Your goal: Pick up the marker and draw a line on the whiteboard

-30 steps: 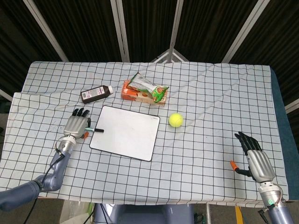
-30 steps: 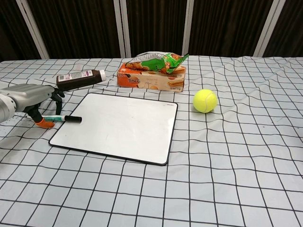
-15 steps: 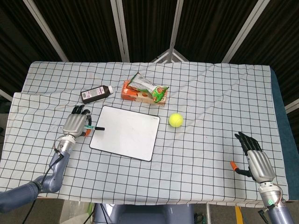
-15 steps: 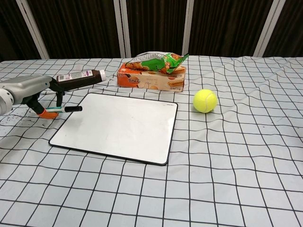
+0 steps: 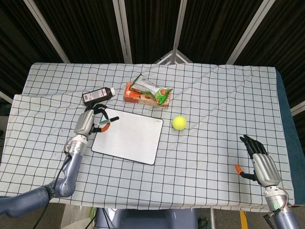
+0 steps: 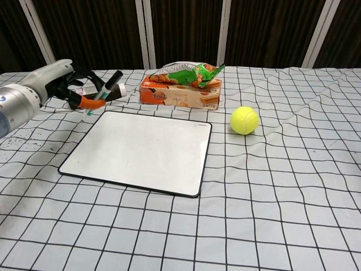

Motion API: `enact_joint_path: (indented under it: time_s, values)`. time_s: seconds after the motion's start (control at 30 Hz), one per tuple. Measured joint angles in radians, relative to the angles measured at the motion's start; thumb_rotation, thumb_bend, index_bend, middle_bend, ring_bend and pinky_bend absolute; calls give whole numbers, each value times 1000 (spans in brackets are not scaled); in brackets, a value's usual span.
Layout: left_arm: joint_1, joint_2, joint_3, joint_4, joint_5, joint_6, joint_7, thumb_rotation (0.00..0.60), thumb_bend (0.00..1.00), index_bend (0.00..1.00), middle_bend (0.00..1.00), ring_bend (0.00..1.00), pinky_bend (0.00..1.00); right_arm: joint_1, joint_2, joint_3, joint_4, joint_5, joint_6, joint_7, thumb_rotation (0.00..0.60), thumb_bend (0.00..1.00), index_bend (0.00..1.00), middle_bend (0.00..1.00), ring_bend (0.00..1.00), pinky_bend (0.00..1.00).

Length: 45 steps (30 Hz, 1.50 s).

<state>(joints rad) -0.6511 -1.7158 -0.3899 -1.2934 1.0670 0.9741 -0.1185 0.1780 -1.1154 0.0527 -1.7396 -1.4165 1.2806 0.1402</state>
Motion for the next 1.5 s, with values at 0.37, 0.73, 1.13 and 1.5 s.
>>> enact_joint_path:
  time_s: [0.37, 0.73, 1.13, 1.5]
  values:
    - [-82, -131, -14, 60, 44, -62, -123, 600, 560, 723, 239, 51, 87, 3, 5, 3, 1, 10, -12, 12, 600, 327, 0, 0, 0, 0]
    - [-137, -220, -29, 173, 20, -90, -136, 600, 555, 730, 242, 51, 87, 3, 7, 4, 1, 12, -13, 19, 600, 327, 0, 0, 0, 0]
    - [-147, -248, -25, 206, 20, -97, -169, 600, 554, 731, 241, 51, 87, 4, 8, 3, 1, 9, -13, 19, 600, 327, 0, 0, 0, 0]
    - [-120, -231, 6, 153, 34, -86, -178, 600, 554, 731, 241, 51, 87, 2, 7, 1, 0, 6, -9, 12, 600, 327, 0, 0, 0, 0]
